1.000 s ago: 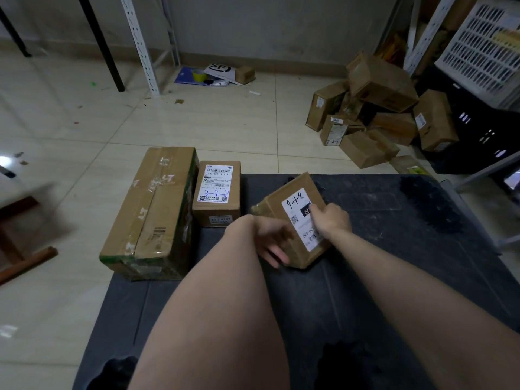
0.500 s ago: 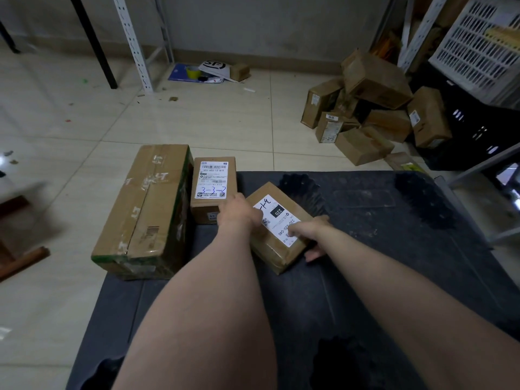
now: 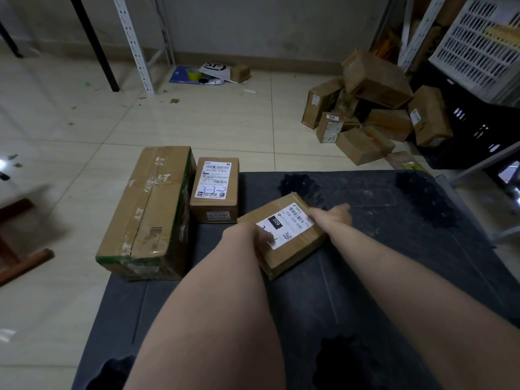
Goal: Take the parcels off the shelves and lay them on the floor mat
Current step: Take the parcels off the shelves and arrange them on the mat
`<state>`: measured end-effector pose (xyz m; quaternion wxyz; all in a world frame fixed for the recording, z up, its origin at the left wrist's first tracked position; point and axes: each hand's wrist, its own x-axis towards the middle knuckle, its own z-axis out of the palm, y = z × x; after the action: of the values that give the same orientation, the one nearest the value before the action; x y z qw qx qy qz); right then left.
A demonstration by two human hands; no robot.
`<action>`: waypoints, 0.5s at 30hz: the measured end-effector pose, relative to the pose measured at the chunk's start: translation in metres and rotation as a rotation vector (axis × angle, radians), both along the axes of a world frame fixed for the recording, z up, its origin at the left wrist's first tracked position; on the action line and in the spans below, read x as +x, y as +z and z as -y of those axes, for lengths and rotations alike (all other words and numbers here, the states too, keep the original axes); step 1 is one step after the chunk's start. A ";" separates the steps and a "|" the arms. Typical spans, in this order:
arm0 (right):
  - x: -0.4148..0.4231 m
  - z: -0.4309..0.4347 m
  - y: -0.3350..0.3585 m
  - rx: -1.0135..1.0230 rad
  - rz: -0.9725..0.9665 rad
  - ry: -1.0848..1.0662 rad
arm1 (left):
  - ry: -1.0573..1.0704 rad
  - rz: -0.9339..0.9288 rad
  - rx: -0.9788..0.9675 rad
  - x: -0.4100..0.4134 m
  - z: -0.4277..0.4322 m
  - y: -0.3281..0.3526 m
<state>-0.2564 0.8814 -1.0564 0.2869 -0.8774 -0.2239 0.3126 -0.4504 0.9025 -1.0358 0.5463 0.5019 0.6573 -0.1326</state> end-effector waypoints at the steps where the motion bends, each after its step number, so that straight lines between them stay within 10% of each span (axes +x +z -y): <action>1: -0.002 0.004 -0.001 -0.105 -0.014 -0.035 | 0.023 -0.062 0.149 0.001 -0.003 -0.003; 6: -0.022 0.014 -0.016 -0.172 -0.407 -0.032 | 0.091 -0.127 0.572 0.005 -0.018 0.001; 15: -0.049 -0.033 -0.011 0.298 -0.295 0.012 | 0.090 0.117 0.611 0.037 -0.020 -0.013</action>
<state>-0.3050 0.9145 -1.0669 0.4416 -0.7685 -0.2284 0.4028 -0.4137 0.9222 -1.0490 0.4123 0.6199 0.6560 0.1245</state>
